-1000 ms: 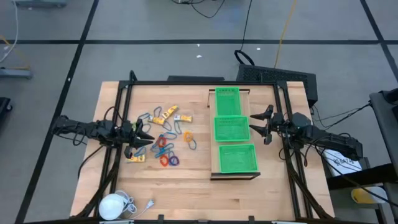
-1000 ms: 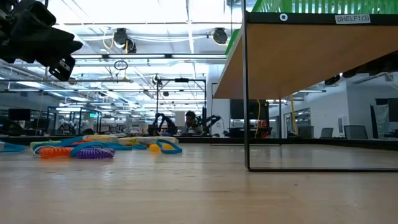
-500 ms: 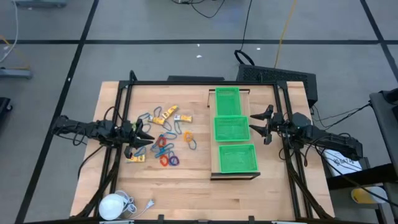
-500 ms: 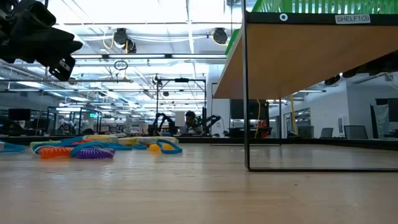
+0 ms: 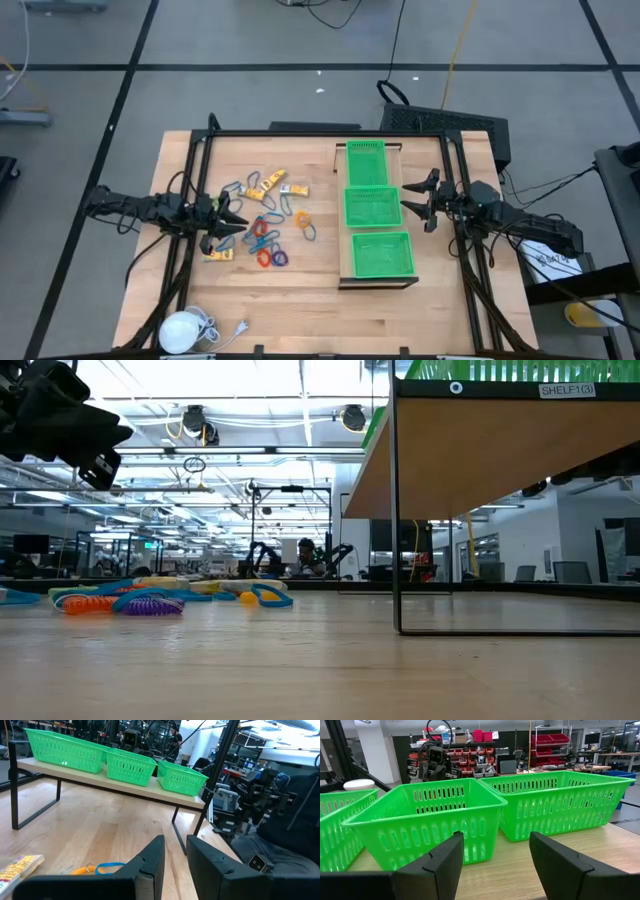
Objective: Pick & Place Office Desk Supplies
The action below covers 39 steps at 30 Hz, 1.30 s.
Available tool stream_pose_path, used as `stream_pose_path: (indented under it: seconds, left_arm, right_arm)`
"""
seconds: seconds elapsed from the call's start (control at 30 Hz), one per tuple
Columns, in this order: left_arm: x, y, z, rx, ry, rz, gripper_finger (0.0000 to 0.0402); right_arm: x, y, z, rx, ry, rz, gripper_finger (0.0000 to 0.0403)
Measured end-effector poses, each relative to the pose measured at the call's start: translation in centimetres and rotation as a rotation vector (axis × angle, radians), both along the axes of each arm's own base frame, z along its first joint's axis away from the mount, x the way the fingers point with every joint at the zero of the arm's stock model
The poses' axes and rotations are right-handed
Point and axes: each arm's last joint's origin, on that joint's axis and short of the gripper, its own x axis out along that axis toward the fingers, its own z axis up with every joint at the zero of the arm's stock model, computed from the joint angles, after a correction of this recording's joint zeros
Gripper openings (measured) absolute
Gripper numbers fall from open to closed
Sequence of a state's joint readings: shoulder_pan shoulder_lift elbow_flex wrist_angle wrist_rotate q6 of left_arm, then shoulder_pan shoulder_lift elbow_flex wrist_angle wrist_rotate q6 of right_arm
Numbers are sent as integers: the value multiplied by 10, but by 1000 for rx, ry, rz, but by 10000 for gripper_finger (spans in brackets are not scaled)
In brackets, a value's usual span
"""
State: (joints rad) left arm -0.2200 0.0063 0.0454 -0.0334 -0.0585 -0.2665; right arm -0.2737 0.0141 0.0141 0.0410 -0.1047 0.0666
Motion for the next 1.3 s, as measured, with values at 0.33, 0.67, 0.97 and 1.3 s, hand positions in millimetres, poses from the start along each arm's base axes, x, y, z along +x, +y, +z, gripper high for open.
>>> stream_pose_path:
  seconds: [0.33, 0.67, 0.97, 1.3]
  left_arm:
    - [0, 0, 0, 0, 0, 0, 88]
    - [0, 0, 0, 0, 0, 0, 88]
    - [0, 0, 1, 14, -17, 17, 88]
    - [-2, 3, 22, -20, -223, 86, 88]
  right_arm:
    - [0, 0, 0, 0, -1, 0, 219]
    - [0, 0, 0, 0, 0, 0, 219]
    - [0, 0, 0, 0, 0, 0, 219]
    - [0, 0, 0, 0, 0, 0, 219]
